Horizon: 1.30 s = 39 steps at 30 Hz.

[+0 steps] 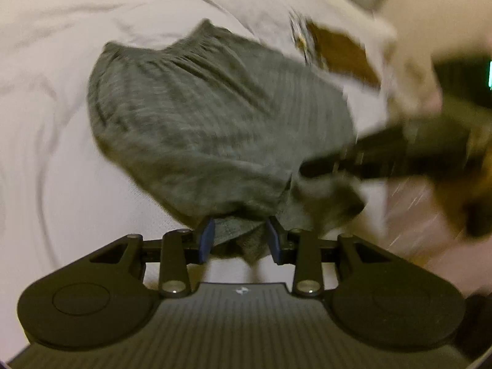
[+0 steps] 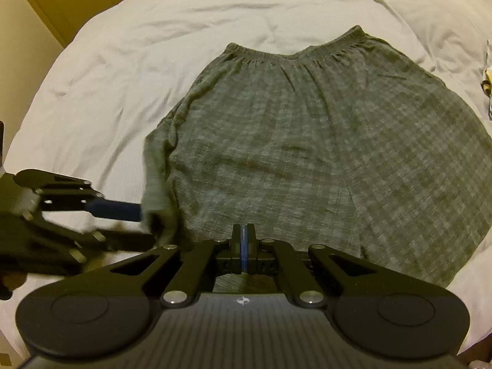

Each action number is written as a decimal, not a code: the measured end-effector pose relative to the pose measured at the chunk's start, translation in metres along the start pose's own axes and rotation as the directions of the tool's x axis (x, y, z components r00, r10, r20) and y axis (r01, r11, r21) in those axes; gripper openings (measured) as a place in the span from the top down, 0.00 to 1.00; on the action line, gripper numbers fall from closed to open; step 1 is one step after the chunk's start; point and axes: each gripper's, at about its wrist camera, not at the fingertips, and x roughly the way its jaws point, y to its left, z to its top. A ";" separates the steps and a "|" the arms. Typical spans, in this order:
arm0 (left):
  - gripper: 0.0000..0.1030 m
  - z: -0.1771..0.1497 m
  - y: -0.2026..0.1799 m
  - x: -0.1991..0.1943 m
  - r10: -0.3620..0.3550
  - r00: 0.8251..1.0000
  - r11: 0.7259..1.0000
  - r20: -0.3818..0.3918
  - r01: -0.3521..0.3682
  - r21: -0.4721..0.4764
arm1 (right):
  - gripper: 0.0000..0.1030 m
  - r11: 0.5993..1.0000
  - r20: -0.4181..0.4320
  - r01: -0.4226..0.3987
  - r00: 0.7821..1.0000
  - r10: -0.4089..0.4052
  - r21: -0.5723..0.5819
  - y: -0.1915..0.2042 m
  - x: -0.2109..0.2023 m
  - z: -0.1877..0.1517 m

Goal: Fold clothes

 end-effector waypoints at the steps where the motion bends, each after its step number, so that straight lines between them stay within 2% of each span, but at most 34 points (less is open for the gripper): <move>1: 0.71 0.000 -0.006 0.004 0.027 1.000 0.999 -0.013 -0.027 0.036 | 1.00 1.000 -0.002 -0.004 1.000 0.004 -0.005 0.000 -0.001 0.001; 3: 0.71 -0.003 -0.015 0.009 0.075 0.997 0.995 -0.017 -0.073 0.075 | 1.00 1.000 -0.004 -0.013 1.000 0.013 -0.018 0.000 -0.002 0.002; 4: 0.75 -0.004 -0.015 0.008 0.102 0.995 0.992 -0.008 -0.101 0.073 | 1.00 1.000 -0.006 -0.017 1.000 0.017 -0.026 0.000 -0.002 0.003; 5: 0.75 -0.004 -0.014 0.005 0.121 0.993 0.991 0.010 -0.121 0.052 | 1.00 0.999 -0.007 -0.020 1.000 0.019 -0.035 0.000 -0.002 0.003; 9: 0.80 -0.006 -0.004 -0.011 0.193 0.978 0.975 0.083 -0.181 -0.130 | 1.00 0.998 -0.012 -0.026 1.000 0.025 -0.057 0.001 -0.001 0.003; 12: 0.90 -0.011 0.003 -0.015 0.246 0.966 0.944 0.079 -0.220 -0.246 | 1.00 0.997 -0.016 -0.032 0.999 0.031 -0.069 0.003 0.001 0.003; 18: 0.91 -0.019 0.010 -0.017 0.251 0.964 0.893 0.086 -0.196 -0.405 | 0.99 0.992 -0.023 -0.052 0.999 0.050 -0.112 0.009 0.002 0.004; 20: 0.80 -0.019 0.009 -0.016 0.254 0.963 0.877 0.093 -0.189 -0.442 | 0.98 0.991 -0.024 -0.055 0.998 0.052 -0.122 0.009 0.002 0.004; 21: 0.78 -0.018 0.010 -0.015 0.256 0.962 0.866 0.093 -0.186 -0.464 | 0.98 0.991 -0.024 -0.055 0.998 0.052 -0.124 0.009 0.002 0.004; 25: 0.79 -0.018 0.012 -0.008 0.268 0.958 0.822 0.096 -0.176 -0.542 | 0.97 0.990 -0.028 -0.051 0.998 0.048 -0.129 0.005 0.002 0.004; 26: 0.84 -0.018 0.012 -0.006 0.270 0.958 0.815 0.097 -0.174 -0.553 | 0.97 0.990 -0.029 -0.050 0.999 0.047 -0.131 0.004 0.002 0.004; 28: 0.99 -0.019 0.012 -0.006 0.285 0.955 0.802 0.078 -0.193 -0.566 | 0.97 0.990 -0.029 -0.046 0.999 0.043 -0.135 0.002 0.001 0.004; 29: 0.99 -0.022 0.012 -0.009 0.312 0.948 0.789 0.064 -0.221 -0.573 | 0.97 0.990 -0.027 -0.041 0.999 0.038 -0.137 0.000 0.000 0.003; 31: 1.00 -0.029 0.010 -0.025 0.385 0.922 0.746 0.032 -0.291 -0.599 | 0.97 0.990 -0.023 -0.029 0.999 0.026 -0.141 -0.003 -0.001 0.002; 33: 0.99 -0.038 0.010 -0.044 0.435 0.900 0.705 0.012 -0.332 -0.627 | 0.95 0.989 -0.021 -0.015 1.000 0.012 -0.145 -0.009 -0.003 -0.002; 35: 0.99 -0.043 0.012 -0.050 0.428 0.904 0.692 -0.016 -0.339 -0.638 | 0.94 0.989 -0.023 -0.001 1.000 -0.003 -0.148 -0.016 -0.004 -0.006; 39: 0.99 -0.048 0.020 -0.035 0.394 0.917 0.687 -0.058 -0.336 -0.644 | 0.92 0.991 -0.038 0.021 0.999 -0.027 -0.133 -0.031 -0.006 -0.018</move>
